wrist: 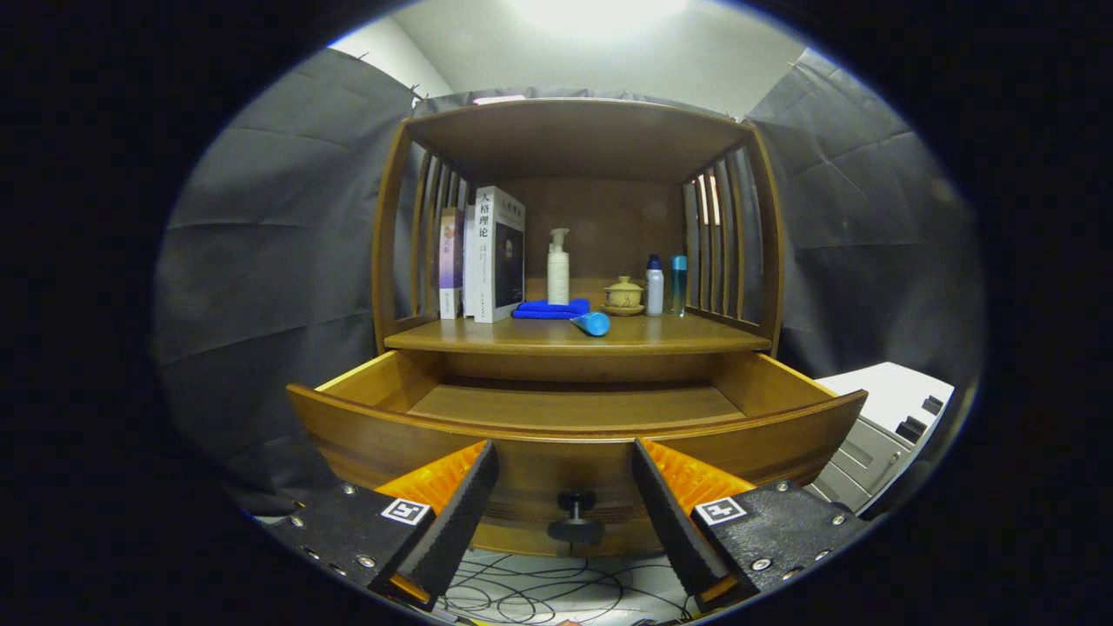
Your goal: Pull open the drawer, take out the items inside it, and place them on the countertop above the cabinet.
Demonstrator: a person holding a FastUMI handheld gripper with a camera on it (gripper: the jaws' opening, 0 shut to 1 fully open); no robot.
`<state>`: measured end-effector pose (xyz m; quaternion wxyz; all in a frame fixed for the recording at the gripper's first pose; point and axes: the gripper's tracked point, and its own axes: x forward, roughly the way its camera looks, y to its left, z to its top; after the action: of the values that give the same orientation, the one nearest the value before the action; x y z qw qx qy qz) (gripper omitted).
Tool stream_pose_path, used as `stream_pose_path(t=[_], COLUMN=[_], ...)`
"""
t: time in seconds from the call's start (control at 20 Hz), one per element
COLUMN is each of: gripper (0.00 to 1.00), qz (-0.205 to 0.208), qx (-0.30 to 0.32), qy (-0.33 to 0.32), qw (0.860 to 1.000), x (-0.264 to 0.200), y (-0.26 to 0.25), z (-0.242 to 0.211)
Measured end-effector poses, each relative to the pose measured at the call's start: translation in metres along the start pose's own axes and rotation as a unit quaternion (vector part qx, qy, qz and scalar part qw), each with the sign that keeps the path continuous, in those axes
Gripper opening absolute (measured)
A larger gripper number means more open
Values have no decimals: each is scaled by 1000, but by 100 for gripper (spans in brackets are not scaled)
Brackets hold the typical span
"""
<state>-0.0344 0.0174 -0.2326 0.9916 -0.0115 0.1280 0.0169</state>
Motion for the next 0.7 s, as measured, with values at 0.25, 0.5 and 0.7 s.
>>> stream_pose_path(t=[0.25, 0.5, 0.7], gripper=[95, 95, 96], qz=[-14, -16, -11], qx=[9, 8, 7], qy=[15, 9, -1], qw=[1000, 1000, 1000], x=[8, 9, 13], y=[-5, -3, -2], z=[-14, -18, -17])
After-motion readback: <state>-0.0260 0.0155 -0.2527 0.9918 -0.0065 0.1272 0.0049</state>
